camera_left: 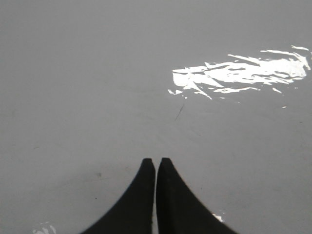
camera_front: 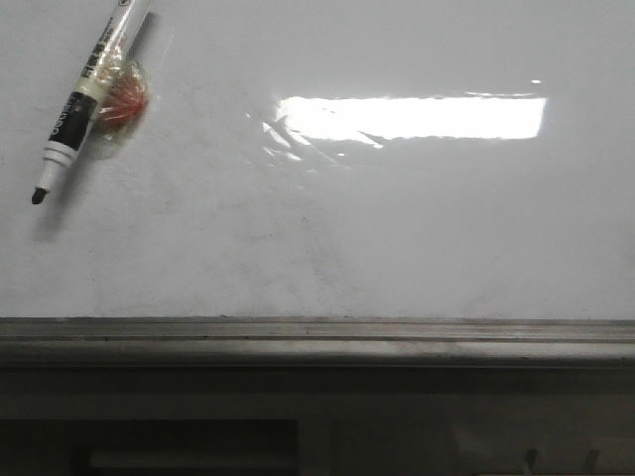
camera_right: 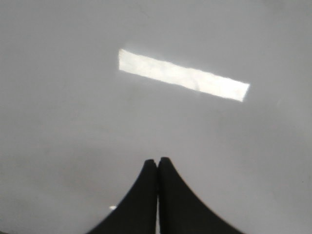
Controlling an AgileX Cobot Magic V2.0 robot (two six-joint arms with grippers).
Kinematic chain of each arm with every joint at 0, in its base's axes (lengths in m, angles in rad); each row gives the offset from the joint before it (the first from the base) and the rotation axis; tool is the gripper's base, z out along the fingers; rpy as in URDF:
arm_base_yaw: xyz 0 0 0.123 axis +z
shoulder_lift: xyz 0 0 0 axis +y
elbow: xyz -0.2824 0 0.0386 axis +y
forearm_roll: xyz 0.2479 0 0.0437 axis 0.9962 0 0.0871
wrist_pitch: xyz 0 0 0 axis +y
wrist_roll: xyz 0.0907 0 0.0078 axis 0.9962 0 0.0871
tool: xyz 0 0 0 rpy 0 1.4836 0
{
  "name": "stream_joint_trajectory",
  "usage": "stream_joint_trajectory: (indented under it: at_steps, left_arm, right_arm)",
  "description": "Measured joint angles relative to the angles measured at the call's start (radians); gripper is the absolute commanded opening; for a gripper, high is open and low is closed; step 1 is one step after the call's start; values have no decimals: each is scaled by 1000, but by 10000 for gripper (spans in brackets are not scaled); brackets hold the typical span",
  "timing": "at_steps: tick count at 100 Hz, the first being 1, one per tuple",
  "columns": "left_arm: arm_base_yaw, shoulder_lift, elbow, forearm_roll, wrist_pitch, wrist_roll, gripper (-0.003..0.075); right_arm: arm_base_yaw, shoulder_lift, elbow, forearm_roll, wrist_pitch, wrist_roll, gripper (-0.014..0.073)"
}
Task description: Write number 6 on whiteboard
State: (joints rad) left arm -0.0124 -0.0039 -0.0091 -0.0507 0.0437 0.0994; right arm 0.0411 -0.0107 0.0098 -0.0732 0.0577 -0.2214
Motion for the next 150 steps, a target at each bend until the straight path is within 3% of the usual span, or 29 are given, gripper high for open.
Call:
stream_joint_trajectory:
  at_steps: [95, 134, 150]
  left_arm:
    - [0, 0, 0, 0, 0, 0, -20]
    - [0, 0, 0, -166, 0, 0, -20]
    - [0, 0, 0, -366, -2, 0, -20]
  right_arm:
    - [0, 0, 0, 11, 0, 0, -53]
    - [0, 0, 0, 310, 0, 0, -53]
    - [0, 0, 0, 539, -6, 0, -53]
